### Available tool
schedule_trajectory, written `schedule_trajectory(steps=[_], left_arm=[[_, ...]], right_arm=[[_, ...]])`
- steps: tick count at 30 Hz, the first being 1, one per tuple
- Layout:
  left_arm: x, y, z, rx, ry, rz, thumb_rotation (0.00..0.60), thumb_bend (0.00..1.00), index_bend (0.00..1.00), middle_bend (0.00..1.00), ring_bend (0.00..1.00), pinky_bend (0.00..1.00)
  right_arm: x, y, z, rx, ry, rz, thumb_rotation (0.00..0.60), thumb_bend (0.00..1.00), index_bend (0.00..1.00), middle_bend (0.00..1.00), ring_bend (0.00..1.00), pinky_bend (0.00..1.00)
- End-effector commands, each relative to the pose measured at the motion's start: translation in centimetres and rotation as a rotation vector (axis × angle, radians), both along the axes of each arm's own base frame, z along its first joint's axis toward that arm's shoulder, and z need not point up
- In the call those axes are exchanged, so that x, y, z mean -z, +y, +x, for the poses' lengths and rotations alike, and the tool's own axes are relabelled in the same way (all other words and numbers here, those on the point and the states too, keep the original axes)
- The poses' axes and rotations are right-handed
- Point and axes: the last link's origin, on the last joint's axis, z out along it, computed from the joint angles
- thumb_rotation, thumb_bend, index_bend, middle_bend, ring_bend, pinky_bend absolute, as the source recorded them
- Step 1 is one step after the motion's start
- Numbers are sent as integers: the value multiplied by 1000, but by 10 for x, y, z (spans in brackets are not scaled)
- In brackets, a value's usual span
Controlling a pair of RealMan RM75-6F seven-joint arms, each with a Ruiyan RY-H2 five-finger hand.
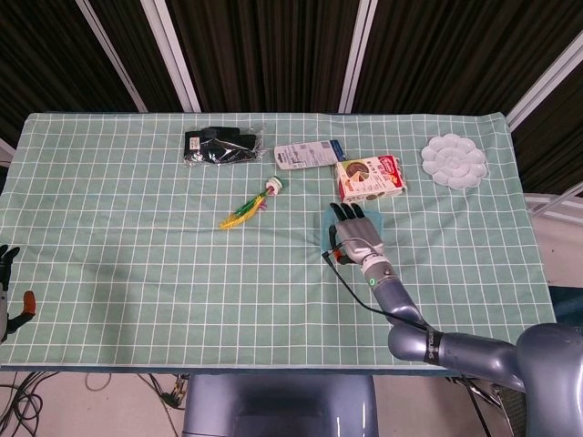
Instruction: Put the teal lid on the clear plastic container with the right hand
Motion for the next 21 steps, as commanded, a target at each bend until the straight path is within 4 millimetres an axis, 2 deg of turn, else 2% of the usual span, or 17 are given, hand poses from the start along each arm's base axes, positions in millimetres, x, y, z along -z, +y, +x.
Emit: schedule_trajectory(steps=[1,2,4,6,10,14,16,21], left_arm=[[0,0,0,1,0,-1,600,525,72,4,0,0],[0,0,0,0,0,-1,600,525,72,4,0,0],[0,0,0,1,-1,-1,600,525,72,4,0,0],[0,0,0,3,0,0,600,525,72,4,0,0],[1,0,1,6,2,-1,600,525,72,3,0,0],[1,0,1,10,5,2,600,525,72,3,0,0],[0,0,1,12,6,8,600,525,72,3,0,0],[-1,0,4,32,9,25,600,525,72,3,0,0]], right_arm=[[-12,-6,8,-14,-35,-53,600,510,347,33,0,0],[-17,-8,10,-17,-47,-74,600,505,237,28,0,0],[-28,-11,15,-22,-85,-123,600,474,88,16,0,0],[-38,-13,17,-27,-112,-165,600,436,13,4,0,0],[-61,-12,15,-34,-137,-234,600,424,0,0,0,0],[-85,-2,8,-30,-147,-272,600,399,0,0,0,0],[-97,9,0,-30,-149,-293,600,361,0,0,0,0],[-126,56,-36,-21,-125,-325,600,335,0,0,0,0]])
